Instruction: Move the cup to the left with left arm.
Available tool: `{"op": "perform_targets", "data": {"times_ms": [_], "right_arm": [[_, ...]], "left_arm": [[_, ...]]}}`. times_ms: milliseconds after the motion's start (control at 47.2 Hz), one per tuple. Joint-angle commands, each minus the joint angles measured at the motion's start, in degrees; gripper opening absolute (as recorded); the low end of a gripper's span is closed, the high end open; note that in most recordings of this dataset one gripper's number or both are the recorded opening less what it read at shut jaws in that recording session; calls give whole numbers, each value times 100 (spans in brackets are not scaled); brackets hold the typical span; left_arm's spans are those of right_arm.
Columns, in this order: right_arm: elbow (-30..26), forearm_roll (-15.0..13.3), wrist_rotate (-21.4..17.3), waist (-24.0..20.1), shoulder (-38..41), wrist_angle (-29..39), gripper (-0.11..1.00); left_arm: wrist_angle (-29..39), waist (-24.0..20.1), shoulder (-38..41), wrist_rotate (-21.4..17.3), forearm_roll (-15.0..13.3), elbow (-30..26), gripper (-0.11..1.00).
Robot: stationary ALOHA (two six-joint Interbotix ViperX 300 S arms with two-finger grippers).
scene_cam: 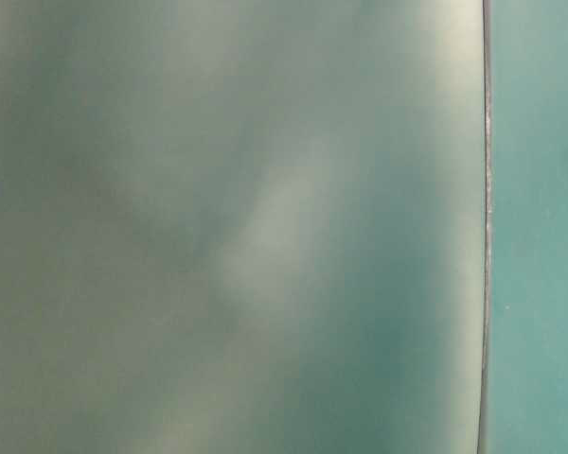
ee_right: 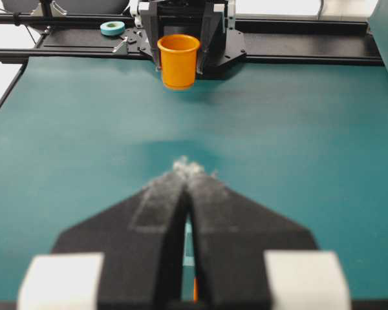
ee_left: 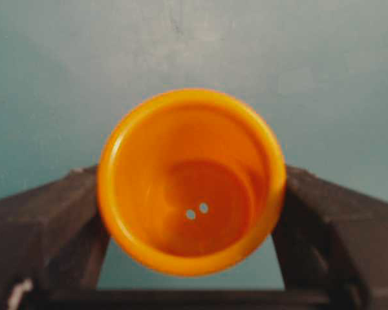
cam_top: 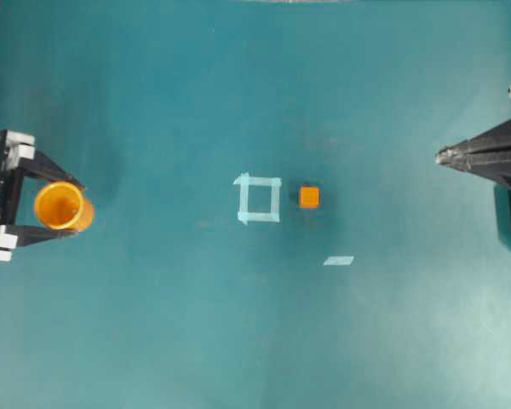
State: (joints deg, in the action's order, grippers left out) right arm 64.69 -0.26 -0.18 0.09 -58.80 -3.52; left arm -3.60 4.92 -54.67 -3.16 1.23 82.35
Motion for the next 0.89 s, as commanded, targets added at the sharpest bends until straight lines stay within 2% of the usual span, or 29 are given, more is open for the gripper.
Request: {"op": "perform_targets", "data": {"times_ms": [0,869], "right_arm": [[-202,18,-9,0,35,-26,-1],[-202,18,35,0,35,-26,-1]], "left_arm": [[-79,26,-53,9,-9,-9,70],[-97,62,53,-70,-9,18,70]]}}
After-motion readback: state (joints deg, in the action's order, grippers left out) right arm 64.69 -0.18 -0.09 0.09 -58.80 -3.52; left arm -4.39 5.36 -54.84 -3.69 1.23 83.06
